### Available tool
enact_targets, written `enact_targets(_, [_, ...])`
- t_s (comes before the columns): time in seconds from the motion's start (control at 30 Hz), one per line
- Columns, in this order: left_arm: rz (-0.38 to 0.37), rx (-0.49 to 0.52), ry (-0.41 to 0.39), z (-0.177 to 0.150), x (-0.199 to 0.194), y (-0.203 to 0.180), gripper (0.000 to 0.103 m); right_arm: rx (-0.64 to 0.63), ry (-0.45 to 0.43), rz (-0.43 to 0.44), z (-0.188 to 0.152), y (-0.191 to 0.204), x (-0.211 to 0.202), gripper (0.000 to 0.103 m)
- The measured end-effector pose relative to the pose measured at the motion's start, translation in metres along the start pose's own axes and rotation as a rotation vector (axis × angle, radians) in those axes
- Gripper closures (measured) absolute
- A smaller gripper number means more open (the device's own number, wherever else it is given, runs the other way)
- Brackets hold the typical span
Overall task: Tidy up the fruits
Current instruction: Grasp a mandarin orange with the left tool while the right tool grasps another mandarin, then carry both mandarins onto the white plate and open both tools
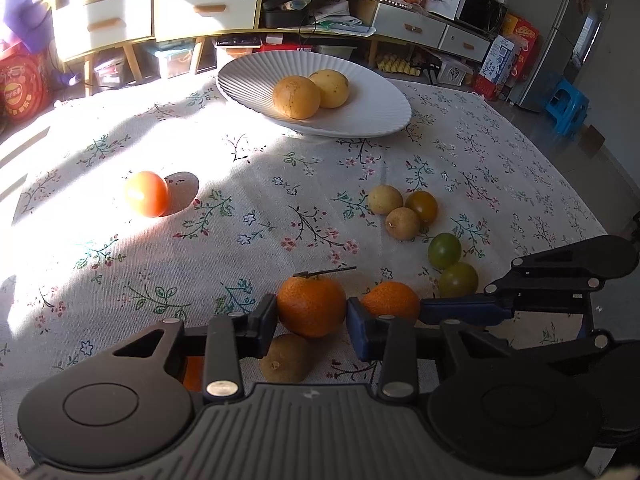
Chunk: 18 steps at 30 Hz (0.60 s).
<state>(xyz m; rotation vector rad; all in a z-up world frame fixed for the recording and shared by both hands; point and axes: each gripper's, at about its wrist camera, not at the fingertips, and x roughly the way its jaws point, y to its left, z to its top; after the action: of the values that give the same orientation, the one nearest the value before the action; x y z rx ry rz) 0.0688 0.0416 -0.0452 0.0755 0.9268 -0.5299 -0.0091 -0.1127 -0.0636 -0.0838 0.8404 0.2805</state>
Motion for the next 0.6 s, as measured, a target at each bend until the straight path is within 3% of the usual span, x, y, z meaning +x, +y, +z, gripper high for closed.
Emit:
enact_targets(0.17, [0.002, -0.008, -0.008, 0.002, -0.002, 0.001, 0.079, -0.006, -0.011, 0.017, 0.001, -0.001, -0.005, 0.088])
enact_targets(0.33, [0.011, -0.020, -0.003, 0.003, -0.002, 0.003, 0.079, -0.012, -0.008, 0.029, 0.001, 0.003, -0.004, 0.069])
enact_targets(0.6, [0.011, -0.023, -0.002, 0.003, -0.003, 0.003, 0.079, -0.012, -0.006, -0.003, 0.007, 0.003, 0.008, 0.065])
